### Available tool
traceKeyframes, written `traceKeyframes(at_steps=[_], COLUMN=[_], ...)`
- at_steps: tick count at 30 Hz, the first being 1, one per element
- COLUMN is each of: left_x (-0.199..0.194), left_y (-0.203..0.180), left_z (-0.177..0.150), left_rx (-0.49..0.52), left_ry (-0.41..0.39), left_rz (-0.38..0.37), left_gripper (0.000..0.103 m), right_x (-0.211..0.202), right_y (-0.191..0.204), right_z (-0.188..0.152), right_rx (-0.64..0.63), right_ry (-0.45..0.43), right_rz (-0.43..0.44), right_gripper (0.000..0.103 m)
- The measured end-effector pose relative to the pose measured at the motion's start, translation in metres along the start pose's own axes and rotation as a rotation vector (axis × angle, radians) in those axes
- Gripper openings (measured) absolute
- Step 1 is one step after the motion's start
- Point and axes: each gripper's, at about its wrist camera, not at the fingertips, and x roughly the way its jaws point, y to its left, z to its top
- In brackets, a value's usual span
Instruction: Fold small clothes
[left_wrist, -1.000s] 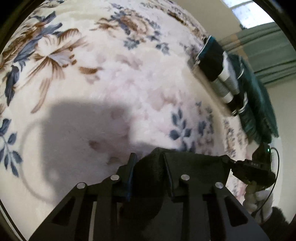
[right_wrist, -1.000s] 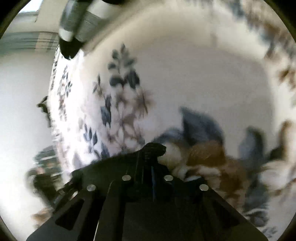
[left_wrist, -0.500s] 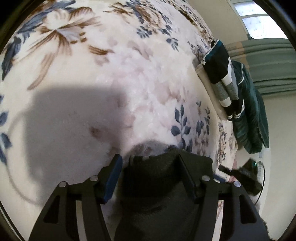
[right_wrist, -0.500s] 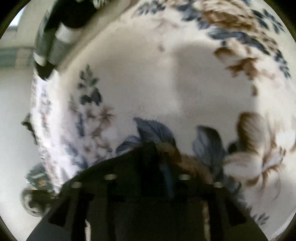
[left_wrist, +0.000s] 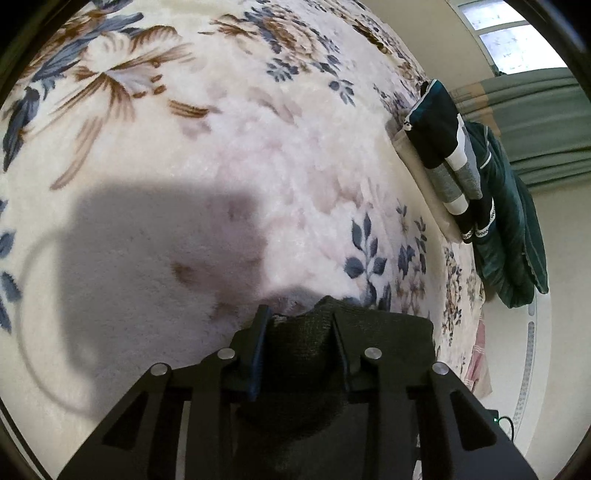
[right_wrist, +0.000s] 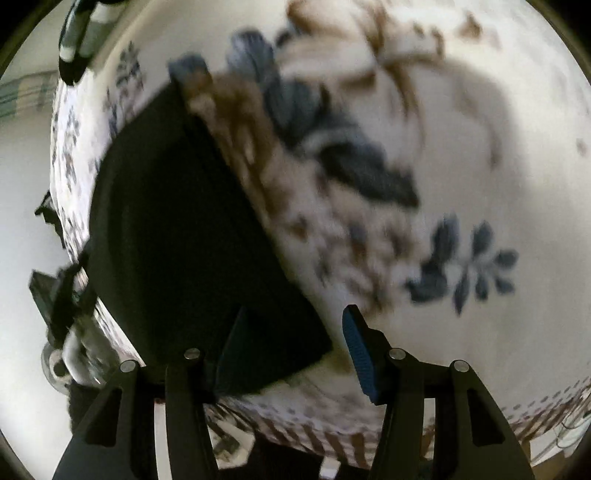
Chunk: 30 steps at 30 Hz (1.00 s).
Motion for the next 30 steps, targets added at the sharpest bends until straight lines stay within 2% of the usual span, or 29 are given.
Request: traceKeyframes(at_steps=[1,2,3,5,9,11,12,14,15,18,22,24,25,27,28,29,30], left_x=[0.001,0.003,0.005,0.006,0.004,0.005,0.005,0.005,0.006,0.004,0.001,0.000,-0.001,-0.010,-0.018,-0.024,-0.029], left_y=[0.001,0.003,0.005,0.008,0.006,0.002,0.000,-0.005,-0.005,0.003,0.030,0.045,0.049,0.054,0.053,0.052,0.053], left_z=[0.001,0.003,0.004,0.006,0.004,0.002,0.002,0.006,0.009,0.012,0.006,0.005,0.005,0.002,0.000,-0.003,-0.007], left_rx=[-0.011,-0.035,-0.050,-0.070,-0.082,-0.074,-0.064,-0.019,-0.015,-0.029,-0.168,-0.256,-0.285,-0.301,-0.279,-0.260,-0.241], left_ry=[0.009,0.028,0.043,0.059,0.065,0.066,0.052,0.021,0.022,-0.004,-0.020,-0.016,-0.009,-0.011,-0.020,-0.023,-0.019], left_rz=[0.001,0.000,-0.001,-0.025,-0.032,-0.020,-0.014,0.015,0.031,0.011,-0.078,-0.125,-0.155,-0.178,-0.183,-0.186,-0.191], left_gripper=[0.030,0.035,0.049,0.061,0.061,0.061,0.054,0.021,0.018,0.016,0.016,0.022,0.024,0.048,0.054,0.063,0.064], right_x=[0.001,-0.001,-0.005,-0.015,-0.039,-0.039,-0.031,-0.022,-0.020,-0.018,-0.024,-0.027,-0.026,-0.029,-0.031,-0.035,-0.039], right_y=[0.002,0.005,0.008,0.015,0.014,-0.004,-0.010,-0.013,-0.012,-0.013,-0.021,-0.031,-0.037,-0.048,-0.052,-0.056,-0.061], right_z=[-0.004,-0.008,-0.011,-0.015,-0.025,-0.019,-0.018,-0.015,-0.015,-0.013,-0.014,-0.019,-0.020,-0.022,-0.022,-0.023,-0.022], right_rx=[-0.009,-0.015,-0.021,-0.028,-0.012,0.006,0.028,0.039,0.040,0.065,0.098,0.110,0.122,0.167,0.183,0.192,0.193], right_ry=[-0.011,-0.033,-0.062,-0.115,-0.205,-0.180,-0.161,-0.153,-0.157,-0.164,-0.173,-0.168,-0.154,-0.138,-0.133,-0.135,-0.144], right_rz=[0.010,0.004,-0.011,-0.040,-0.083,-0.107,-0.102,-0.108,-0.112,-0.106,-0.102,-0.141,-0.116,-0.006,0.040,0.071,0.100], right_gripper=[0.012,0.008,0.008,0.007,0.006,0.006,0.006,0.006,0.006,0.006,0.006,0.006,0.006,0.007,0.007,0.019,0.032])
